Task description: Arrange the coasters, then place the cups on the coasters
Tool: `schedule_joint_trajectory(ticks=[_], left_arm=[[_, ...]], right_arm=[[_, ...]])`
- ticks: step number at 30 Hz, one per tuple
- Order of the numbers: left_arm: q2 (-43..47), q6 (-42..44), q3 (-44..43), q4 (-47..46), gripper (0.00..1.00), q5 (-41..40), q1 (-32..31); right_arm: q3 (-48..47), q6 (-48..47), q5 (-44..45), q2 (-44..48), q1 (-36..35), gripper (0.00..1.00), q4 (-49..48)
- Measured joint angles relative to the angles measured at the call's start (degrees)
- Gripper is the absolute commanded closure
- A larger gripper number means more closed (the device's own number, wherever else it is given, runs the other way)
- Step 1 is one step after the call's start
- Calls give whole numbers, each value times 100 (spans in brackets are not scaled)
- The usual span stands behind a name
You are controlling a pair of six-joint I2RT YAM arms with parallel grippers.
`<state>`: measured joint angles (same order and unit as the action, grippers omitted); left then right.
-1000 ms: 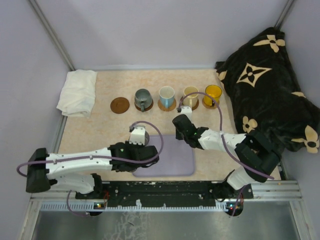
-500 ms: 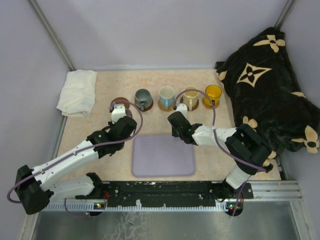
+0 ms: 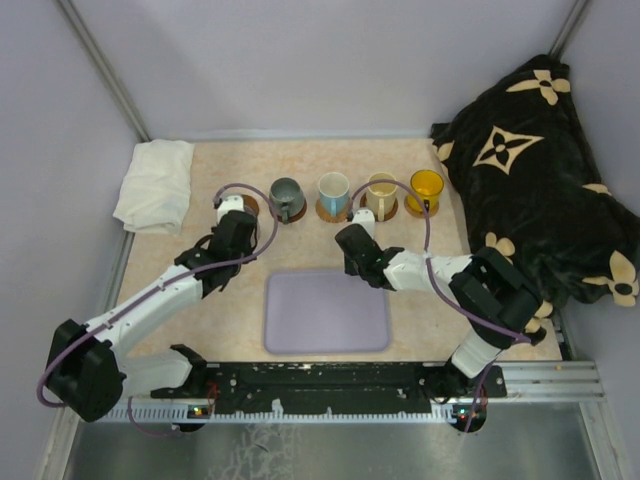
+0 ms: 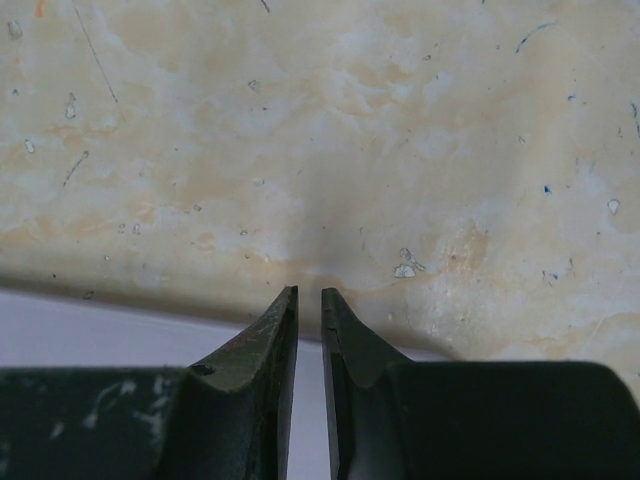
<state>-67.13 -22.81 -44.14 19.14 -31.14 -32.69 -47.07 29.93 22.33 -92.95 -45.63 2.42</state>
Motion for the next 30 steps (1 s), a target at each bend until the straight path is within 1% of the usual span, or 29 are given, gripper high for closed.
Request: schedule_joint_trajectory(ticks=[7,14,21,30], left_arm=[[-234,262,0,-361,97,376,439],[-575,452,-214,-433,98,737,890],[-774,531,-492,-546,98,975,1106],[-1040,634,-754,-623,99,1043,1231]], right_arm=[[2,17,-17,-131,0,84,20],[2,31,-24,-131,0,84,20],[9,83,-39,-131,0,84,15],[20,184,-44,-131,2,85,15]])
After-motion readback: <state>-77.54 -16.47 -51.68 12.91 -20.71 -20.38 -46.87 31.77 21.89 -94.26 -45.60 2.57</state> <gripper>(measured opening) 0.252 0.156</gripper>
